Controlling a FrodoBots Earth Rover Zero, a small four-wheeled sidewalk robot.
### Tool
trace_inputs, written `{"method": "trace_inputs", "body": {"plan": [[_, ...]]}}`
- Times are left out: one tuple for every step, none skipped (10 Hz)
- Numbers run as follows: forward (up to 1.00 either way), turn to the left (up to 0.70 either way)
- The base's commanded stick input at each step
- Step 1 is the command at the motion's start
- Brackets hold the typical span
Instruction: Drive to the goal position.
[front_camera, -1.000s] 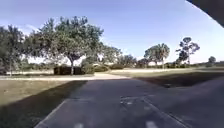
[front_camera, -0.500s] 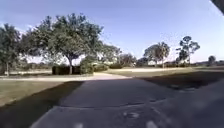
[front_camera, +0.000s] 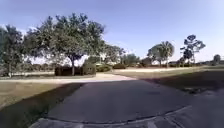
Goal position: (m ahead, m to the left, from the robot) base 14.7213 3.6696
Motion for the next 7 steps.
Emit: {"method": "trace_inputs", "body": {"plan": [[1.0,0.03],[1.0,0.02],[1.0,0.02],[1.0,0.03],[1.0,0.03],[1.0,0.03],[1.0,0.02]]}}
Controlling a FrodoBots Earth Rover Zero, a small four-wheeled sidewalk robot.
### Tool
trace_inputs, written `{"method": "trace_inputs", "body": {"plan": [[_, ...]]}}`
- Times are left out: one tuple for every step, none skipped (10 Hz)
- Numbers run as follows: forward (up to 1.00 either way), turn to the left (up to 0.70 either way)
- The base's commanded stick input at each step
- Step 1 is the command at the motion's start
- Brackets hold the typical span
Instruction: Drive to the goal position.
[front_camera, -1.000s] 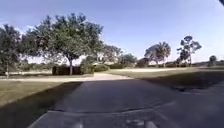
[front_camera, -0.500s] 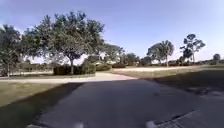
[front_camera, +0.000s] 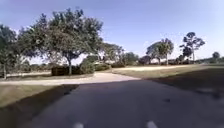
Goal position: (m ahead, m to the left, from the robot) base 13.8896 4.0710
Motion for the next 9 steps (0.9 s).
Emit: {"method": "trace_inputs", "body": {"plan": [[1.0,0.02],[1.0,0.02],[1.0,0.02],[1.0,0.02],[1.0,0.03],[1.0,0.03],[1.0,0.03],[1.0,0.02],[1.0,0.03]]}}
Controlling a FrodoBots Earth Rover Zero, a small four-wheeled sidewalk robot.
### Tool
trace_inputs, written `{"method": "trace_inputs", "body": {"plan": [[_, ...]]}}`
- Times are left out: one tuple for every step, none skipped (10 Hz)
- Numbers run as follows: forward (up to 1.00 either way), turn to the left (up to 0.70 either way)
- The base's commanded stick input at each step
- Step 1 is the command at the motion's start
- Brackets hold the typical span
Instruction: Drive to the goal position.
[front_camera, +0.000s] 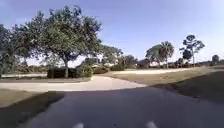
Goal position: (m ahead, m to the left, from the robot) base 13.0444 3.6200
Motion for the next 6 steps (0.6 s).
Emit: {"method": "trace_inputs", "body": {"plan": [[1.0,0.03],[1.0,0.03],[1.0,0.02],[1.0,0.02],[1.0,0.03],[1.0,0.02]]}}
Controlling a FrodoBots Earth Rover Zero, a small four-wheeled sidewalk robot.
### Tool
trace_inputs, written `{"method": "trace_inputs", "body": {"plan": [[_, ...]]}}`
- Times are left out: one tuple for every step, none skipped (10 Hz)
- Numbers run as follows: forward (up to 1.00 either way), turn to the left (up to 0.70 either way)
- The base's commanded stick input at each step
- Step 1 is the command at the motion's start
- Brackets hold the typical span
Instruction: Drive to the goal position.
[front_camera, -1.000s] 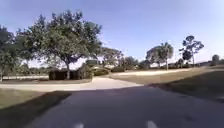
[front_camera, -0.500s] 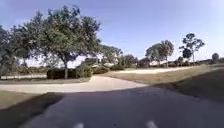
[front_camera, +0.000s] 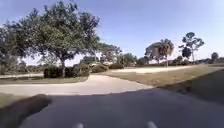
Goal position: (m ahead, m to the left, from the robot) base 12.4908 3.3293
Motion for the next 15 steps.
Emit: {"method": "trace_inputs", "body": {"plan": [[1.0,0.02],[1.0,0.03],[1.0,0.02],[1.0,0.22],[1.0,0.34],[1.0,0.16],[1.0,0.04],[1.0,0.03],[1.0,0.02],[1.0,0.02],[1.0,0.02],[1.0,0.02],[1.0,0.16],[1.0,0.36],[1.0,0.23]]}}
